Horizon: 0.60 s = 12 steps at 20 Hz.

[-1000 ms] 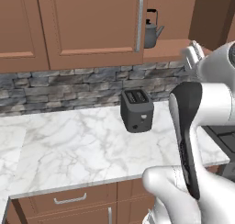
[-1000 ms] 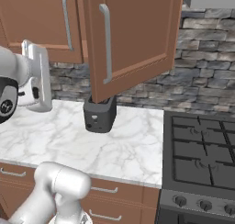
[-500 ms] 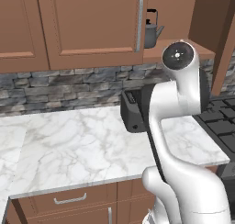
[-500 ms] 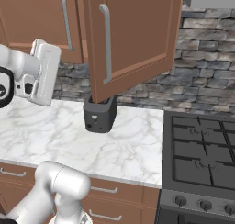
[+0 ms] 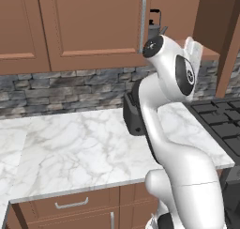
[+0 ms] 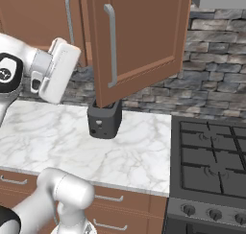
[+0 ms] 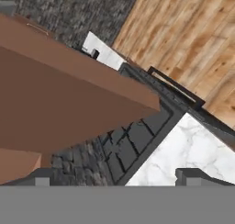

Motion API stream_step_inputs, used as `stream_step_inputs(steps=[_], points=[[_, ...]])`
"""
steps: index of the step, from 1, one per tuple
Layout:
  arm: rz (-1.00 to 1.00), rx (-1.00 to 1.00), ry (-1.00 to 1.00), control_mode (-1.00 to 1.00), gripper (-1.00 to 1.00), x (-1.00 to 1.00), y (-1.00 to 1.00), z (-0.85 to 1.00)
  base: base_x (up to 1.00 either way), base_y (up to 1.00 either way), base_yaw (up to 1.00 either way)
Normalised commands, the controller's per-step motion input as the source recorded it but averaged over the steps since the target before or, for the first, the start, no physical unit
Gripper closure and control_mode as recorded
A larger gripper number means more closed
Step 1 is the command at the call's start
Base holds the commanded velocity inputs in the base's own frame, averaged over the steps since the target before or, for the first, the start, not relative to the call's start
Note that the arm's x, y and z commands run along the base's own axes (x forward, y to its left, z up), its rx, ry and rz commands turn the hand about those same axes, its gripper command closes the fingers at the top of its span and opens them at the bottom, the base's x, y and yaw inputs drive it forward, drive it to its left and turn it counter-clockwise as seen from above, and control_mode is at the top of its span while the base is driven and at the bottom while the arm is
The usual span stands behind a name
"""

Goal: Open the cabinet, pick the kettle from the cabinet, and place it in the sink.

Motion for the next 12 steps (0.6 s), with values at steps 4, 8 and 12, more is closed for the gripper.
stream_step_inputs(steps=[4,8,12], points=[[-0.39,0.00,0.00,-1.00,-1.00,0.19,-0.26,-0.01,0.00,0.00,0.00],[-0.38,0.00,-0.04,-1.00,-1.00,0.17,-0.25,-0.07,0.00,0.00,0.00],[-0.32,0.00,-0.18,-1.00,-1.00,0.17,-0.15,-0.14,0.00,0.00,0.00]])
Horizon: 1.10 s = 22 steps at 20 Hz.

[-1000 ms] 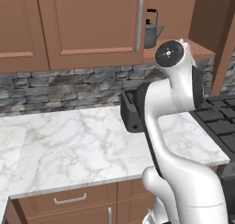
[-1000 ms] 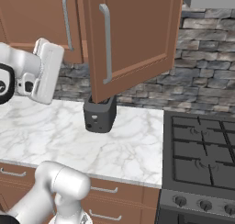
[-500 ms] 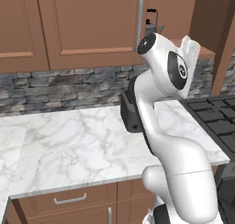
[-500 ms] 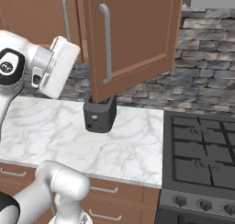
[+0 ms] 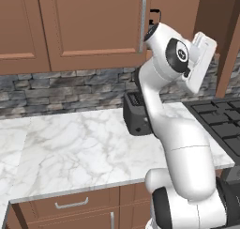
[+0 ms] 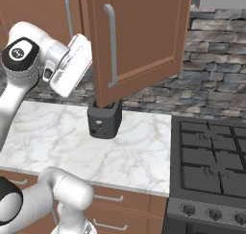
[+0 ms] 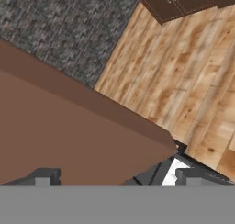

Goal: Open the cabinet, pick the kettle from the cabinet, and place it in the sink.

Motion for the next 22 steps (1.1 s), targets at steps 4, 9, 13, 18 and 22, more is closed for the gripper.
stream_step_inputs(steps=[4,9,13,18,22], points=[[-0.22,0.00,-0.29,-1.00,-1.00,-0.02,-0.11,-0.15,0.00,0.00,0.00],[-0.15,0.02,-0.27,-1.00,-1.00,-0.35,-0.34,-0.11,0.00,0.00,0.00],[-0.13,0.02,-0.18,-1.00,-1.00,-0.32,-0.46,-0.15,0.00,0.00,0.00],[-0.12,0.03,-0.04,-1.00,-1.00,-0.13,-0.61,-0.14,0.00,0.00,0.00],[-0.11,0.01,0.00,-1.00,-1.00,0.04,-0.64,-0.08,0.00,0.00,0.00]])
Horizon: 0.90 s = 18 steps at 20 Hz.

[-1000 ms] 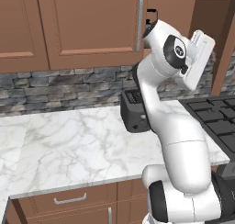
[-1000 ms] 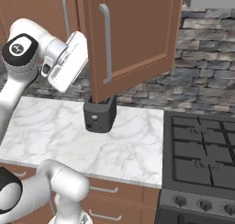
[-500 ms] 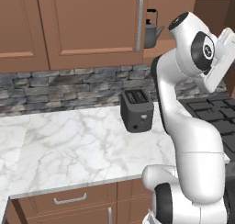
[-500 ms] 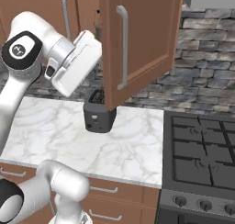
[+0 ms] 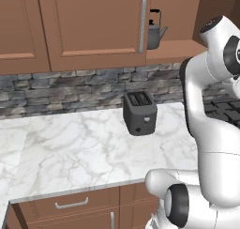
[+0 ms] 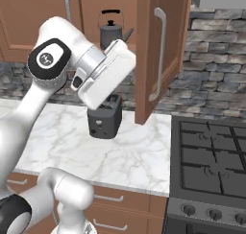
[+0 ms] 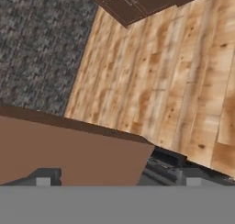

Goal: Open the cabinet, pick the kettle from the cabinet, and place it in the sink.

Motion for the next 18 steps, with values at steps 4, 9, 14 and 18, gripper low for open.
stream_step_inputs(steps=[4,9,14,18], points=[[-0.07,0.00,0.00,-1.00,-1.00,0.17,-0.61,-0.05,0.00,0.00,0.00],[-0.04,0.00,0.01,-1.00,-1.00,0.26,-0.54,-0.01,0.00,0.00,0.00],[-0.06,0.00,0.00,-1.00,-1.00,0.09,-0.15,-0.03,0.00,0.00,0.00],[0.00,-0.01,-0.01,-1.00,-1.00,-0.02,0.57,-0.07,0.00,0.00,0.00]])
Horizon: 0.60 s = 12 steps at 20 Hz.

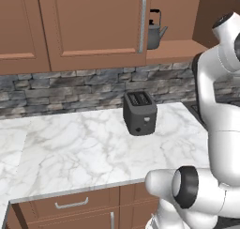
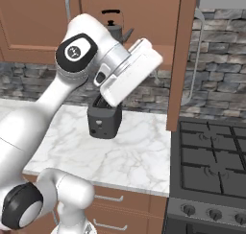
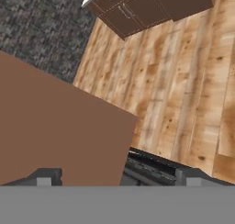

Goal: Open the cabinet, pick the kettle from the cabinet, and place it in the sink.

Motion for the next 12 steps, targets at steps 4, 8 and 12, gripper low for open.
stream_step_inputs(steps=[4,8,12], points=[[0.08,-0.11,0.00,-1.00,-1.00,-0.16,0.75,0.00,0.00,0.00,0.00],[0.20,-0.11,0.01,-1.00,-1.00,-0.23,0.71,0.02,0.00,0.00,0.00],[0.37,-0.16,0.22,-1.00,-1.00,-0.24,0.60,0.11,0.00,0.00,0.00]])
